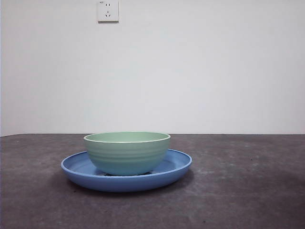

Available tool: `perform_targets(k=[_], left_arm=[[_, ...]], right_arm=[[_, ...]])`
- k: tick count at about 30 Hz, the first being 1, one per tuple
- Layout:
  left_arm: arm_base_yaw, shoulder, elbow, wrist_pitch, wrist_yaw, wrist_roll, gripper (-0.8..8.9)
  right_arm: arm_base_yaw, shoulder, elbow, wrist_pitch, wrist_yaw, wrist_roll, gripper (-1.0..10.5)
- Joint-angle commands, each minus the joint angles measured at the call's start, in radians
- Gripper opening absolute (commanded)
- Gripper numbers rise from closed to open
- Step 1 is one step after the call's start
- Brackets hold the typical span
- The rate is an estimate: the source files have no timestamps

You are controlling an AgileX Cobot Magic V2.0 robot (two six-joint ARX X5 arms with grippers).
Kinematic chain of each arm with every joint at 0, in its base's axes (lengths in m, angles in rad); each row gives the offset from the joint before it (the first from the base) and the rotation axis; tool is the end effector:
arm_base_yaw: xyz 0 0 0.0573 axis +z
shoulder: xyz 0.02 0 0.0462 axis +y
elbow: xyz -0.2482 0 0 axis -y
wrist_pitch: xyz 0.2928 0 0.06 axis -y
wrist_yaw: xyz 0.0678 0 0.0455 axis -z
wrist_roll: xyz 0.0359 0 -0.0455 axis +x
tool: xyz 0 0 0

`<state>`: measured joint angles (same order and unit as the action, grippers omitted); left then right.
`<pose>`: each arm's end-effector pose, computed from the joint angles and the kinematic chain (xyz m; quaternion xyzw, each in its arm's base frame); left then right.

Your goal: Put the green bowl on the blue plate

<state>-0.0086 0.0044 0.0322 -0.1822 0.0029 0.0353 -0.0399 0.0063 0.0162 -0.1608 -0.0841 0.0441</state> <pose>0.1653 -0.0015 0.1568 0.0178 0.0770 -0.0071 0.9968 0.1664 -0.0036 0.1524 0.0266 0.0757 0.0204 0.9966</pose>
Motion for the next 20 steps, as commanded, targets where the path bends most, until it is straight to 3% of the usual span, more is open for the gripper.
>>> perform_targets(k=[1,20], left_arm=[[0.001,-0.001,-0.021,-0.007,-0.004,-0.006,0.27],[0.001,-0.001,-0.021,-0.007,-0.004,-0.006,0.27]], right_arm=[[-0.001,-0.003,-0.005,-0.006,0.025,0.032,0.2],[-0.002,-0.003,-0.005,0.005,0.032,0.034,0.2]])
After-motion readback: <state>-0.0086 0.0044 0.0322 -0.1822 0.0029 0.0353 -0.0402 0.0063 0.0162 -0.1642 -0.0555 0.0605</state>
